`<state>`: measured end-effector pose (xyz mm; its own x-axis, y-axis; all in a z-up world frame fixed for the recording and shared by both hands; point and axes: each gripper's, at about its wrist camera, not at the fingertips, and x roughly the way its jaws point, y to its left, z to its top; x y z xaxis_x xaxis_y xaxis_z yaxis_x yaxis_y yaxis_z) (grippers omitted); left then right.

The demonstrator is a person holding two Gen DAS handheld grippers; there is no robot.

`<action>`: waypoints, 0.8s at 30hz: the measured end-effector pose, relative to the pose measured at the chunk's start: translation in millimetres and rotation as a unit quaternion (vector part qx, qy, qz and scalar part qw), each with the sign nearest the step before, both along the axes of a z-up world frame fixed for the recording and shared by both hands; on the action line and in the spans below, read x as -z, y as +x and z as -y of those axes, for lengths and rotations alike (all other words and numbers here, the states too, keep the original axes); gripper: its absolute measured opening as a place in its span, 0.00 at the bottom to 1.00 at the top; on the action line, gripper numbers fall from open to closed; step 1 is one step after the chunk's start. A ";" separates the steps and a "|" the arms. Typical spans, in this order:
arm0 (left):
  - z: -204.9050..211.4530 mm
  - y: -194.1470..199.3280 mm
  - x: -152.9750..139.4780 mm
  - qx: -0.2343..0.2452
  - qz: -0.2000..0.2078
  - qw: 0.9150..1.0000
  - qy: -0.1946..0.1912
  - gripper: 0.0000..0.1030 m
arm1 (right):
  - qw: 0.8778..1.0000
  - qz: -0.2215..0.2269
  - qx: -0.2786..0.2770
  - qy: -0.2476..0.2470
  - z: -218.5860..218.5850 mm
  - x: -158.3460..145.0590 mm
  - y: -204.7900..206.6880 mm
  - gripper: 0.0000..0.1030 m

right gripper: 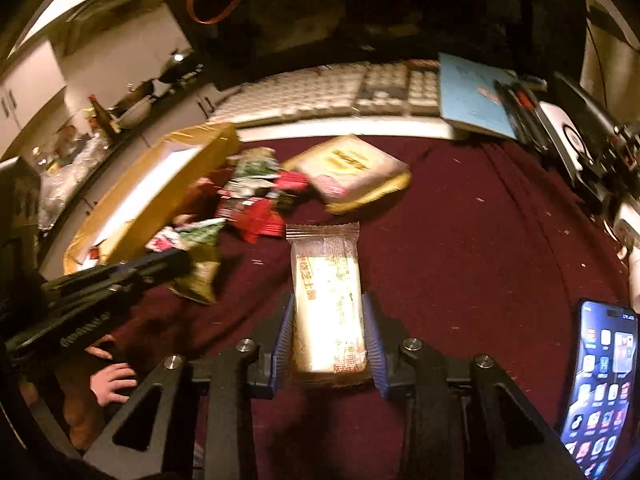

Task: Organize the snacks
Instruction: 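Grasp a green packet with the left gripper while the right carries the cracker pack to the tray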

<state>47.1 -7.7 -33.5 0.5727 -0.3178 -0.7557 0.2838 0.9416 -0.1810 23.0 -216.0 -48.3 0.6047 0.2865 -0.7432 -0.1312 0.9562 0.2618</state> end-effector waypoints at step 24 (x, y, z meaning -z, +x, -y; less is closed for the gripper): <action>-151.0 0.5 -68.3 -0.166 0.072 0.982 -0.059 0.05 | 0.981 0.072 -0.161 0.087 -135.9 -55.9 39.6 0.33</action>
<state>47.6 143.4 34.8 0.7572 -0.1753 -0.6292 -0.0053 0.9616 -0.2744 62.6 -80.1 7.6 0.5578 0.5941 -0.5796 -0.4660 0.8020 0.3737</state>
